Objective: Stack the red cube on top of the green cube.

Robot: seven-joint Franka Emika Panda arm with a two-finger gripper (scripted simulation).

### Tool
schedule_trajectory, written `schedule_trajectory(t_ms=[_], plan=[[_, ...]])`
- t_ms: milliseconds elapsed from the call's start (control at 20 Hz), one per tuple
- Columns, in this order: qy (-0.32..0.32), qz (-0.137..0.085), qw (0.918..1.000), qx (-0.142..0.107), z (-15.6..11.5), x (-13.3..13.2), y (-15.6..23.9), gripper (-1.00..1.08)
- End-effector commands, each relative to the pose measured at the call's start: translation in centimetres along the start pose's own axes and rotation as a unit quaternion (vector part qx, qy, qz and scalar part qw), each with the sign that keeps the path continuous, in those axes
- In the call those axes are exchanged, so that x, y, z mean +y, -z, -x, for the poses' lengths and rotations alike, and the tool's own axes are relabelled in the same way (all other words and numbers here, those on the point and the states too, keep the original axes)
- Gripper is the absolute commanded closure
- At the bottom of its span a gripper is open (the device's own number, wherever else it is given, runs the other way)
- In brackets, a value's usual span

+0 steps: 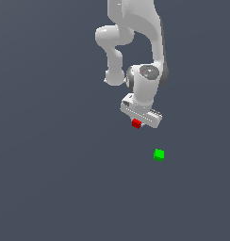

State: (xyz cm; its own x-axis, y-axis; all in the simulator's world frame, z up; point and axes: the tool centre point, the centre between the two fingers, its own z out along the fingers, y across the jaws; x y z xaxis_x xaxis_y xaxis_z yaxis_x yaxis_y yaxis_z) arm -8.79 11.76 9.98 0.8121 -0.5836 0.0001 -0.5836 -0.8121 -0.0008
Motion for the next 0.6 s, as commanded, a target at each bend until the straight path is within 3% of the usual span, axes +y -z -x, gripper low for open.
schedule_trajectory(t_ms=[0, 550], plan=[[0.000, 0.000, 1.0000, 0.000, 0.0, 0.0, 1.2, 1.08], [0.000, 0.000, 1.0000, 0.000, -0.1, -0.1, 2.1, 1.08]])
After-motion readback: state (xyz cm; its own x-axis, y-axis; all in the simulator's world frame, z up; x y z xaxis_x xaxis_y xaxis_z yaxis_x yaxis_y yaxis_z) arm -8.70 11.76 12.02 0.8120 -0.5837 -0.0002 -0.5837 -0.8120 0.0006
